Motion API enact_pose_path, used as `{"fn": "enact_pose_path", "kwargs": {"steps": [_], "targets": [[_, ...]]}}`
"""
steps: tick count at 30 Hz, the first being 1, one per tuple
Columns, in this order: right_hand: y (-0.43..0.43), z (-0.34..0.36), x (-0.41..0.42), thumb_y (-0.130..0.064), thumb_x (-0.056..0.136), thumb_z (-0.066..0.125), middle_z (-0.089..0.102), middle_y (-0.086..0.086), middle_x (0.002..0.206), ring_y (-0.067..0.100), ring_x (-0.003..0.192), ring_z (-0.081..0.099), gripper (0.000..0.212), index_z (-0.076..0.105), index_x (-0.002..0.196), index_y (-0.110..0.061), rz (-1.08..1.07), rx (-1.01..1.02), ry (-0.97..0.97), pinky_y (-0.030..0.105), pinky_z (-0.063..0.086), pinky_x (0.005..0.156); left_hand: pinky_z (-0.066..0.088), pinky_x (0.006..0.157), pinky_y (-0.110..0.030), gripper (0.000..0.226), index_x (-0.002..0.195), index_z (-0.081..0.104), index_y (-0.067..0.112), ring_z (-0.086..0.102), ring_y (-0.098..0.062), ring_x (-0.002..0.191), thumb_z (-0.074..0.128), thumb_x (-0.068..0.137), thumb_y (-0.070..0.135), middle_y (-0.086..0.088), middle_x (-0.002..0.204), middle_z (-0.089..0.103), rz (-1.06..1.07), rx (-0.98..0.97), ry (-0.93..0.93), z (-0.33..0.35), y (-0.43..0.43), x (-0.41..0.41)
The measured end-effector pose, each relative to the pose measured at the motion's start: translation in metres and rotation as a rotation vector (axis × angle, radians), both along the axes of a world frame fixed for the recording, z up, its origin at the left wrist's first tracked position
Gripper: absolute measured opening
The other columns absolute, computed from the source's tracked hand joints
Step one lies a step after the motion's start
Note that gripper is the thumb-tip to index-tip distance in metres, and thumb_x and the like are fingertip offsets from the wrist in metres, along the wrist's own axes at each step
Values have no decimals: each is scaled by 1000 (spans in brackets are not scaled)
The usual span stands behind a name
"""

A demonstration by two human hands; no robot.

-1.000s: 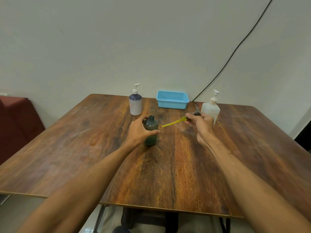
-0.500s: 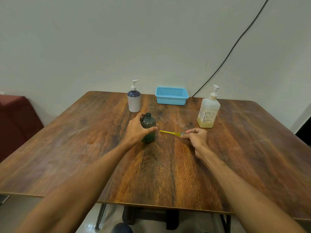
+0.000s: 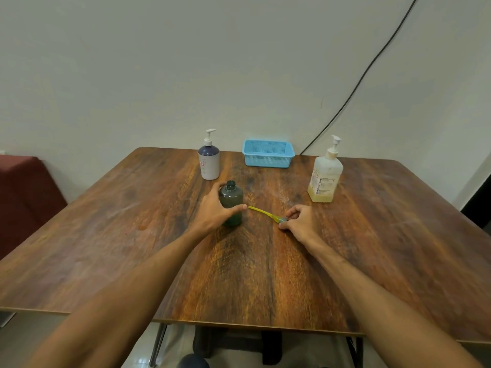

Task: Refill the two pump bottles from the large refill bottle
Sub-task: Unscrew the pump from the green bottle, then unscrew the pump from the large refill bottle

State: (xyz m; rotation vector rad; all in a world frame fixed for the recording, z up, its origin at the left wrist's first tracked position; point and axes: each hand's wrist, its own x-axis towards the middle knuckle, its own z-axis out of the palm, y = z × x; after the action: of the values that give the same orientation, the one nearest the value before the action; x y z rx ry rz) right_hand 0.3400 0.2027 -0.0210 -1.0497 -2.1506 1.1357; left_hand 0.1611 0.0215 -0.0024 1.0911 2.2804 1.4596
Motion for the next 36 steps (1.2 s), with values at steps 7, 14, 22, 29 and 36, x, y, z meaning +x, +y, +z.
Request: {"fn": "enact_pose_path", "kwargs": {"steps": [7, 14, 22, 29, 36], "targets": [[1, 5, 1, -37, 65, 94, 70, 3, 86, 17, 79, 65, 39, 70, 85, -14, 71, 40, 109, 32, 54, 67, 49, 104, -38, 101, 145, 38, 23, 55, -15, 123, 84, 64, 63, -1, 141, 53, 92, 121, 115, 15, -7, 8], [9, 42, 7, -34, 82, 82, 71, -6, 86, 13, 86, 66, 17, 72, 84, -21, -6, 134, 288, 35, 57, 78, 26, 100, 1, 68, 138, 50, 15, 42, -2, 125, 80, 82, 40, 0, 140, 51, 138, 300, 479, 63, 13, 33], [63, 82, 18, -23, 86, 77, 71, 0, 98, 16, 90, 66, 16, 72, 97, -14, -263, 206, 406, 38, 58, 81, 43, 108, -34, 71, 139, 49, 16, 50, -13, 125, 79, 81, 43, 0, 137, 54, 1, 206, 347, 65, 93, 48], [130, 99, 9, -27, 79, 83, 64, 3, 105, 16, 92, 60, 40, 64, 112, -14, -342, 259, 404, 40, 56, 86, 39, 106, -31, 98, 149, 36, 16, 45, -19, 135, 87, 71, 44, -4, 148, 46, -160, 14, 162, 49, 185, 49], [173, 99, -16, -40, 75, 86, 68, 2, 94, 18, 85, 64, 42, 68, 102, -13, -227, 286, 185, 38, 55, 77, 43, 103, -30, 104, 147, 36, 19, 49, -14, 128, 92, 62, 40, 2, 144, 49, -283, 67, 42, 40, 260, 52]]}}
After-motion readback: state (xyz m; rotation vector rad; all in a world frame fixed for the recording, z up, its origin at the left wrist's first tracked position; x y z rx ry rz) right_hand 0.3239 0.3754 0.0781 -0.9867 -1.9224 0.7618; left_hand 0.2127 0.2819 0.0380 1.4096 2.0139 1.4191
